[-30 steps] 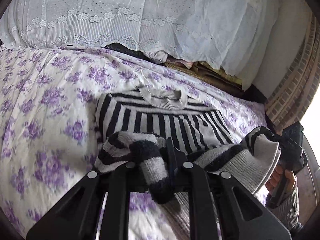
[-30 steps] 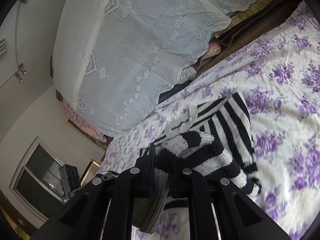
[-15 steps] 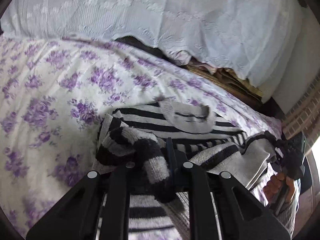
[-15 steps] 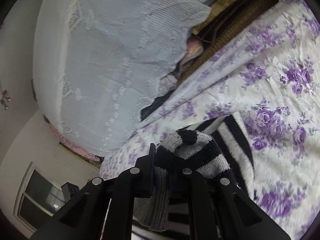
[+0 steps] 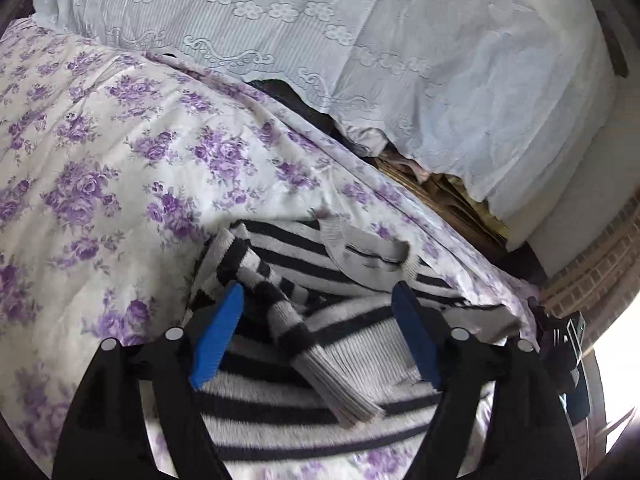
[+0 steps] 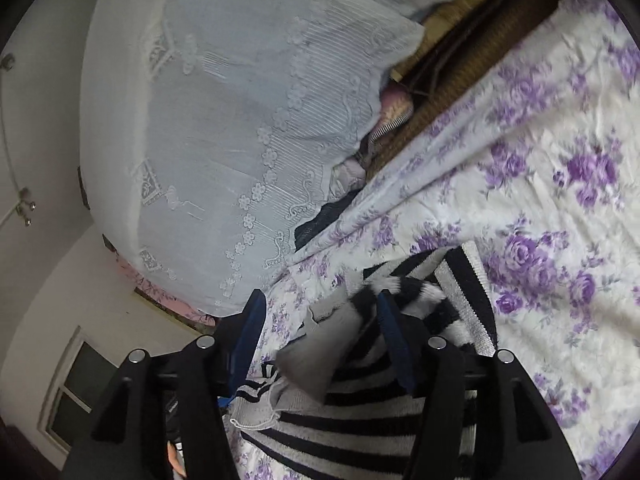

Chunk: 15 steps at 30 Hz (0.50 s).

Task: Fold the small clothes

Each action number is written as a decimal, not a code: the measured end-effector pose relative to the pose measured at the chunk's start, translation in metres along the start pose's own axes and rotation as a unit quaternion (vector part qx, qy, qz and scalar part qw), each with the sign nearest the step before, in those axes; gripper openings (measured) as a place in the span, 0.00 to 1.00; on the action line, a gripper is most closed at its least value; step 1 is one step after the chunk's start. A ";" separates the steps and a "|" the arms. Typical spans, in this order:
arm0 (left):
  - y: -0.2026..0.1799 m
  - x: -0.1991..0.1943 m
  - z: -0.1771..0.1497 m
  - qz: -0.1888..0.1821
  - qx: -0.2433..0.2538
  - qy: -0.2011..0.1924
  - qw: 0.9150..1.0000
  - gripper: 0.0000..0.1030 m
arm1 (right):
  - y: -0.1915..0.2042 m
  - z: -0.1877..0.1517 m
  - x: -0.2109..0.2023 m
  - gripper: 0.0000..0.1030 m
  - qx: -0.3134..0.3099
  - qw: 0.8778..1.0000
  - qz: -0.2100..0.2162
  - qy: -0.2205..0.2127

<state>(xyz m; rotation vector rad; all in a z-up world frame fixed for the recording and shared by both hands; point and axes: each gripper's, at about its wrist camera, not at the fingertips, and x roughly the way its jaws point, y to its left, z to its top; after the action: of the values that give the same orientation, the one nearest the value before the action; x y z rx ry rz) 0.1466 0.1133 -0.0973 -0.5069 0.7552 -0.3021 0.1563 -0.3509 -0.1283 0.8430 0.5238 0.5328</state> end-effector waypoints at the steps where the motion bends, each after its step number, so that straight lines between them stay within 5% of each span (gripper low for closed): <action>1: 0.000 0.000 -0.002 -0.002 -0.003 0.008 1.000 0.73 | 0.002 -0.002 -0.002 0.58 -0.001 1.000 0.001 0.004; 10: -0.018 -0.006 -0.045 -0.057 0.009 0.080 0.995 0.73 | 0.029 -0.039 -0.002 0.58 -0.040 0.996 0.008 0.077; 15: -0.034 0.008 -0.053 -0.078 0.025 0.105 0.991 0.80 | 0.038 -0.068 0.009 0.65 -0.062 0.985 -0.003 0.163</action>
<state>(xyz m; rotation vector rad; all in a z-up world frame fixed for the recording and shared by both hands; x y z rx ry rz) 0.1110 0.0640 -0.1164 -0.4925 0.9106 -0.5251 0.1124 -0.2863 -0.1375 0.6374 0.7829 0.6958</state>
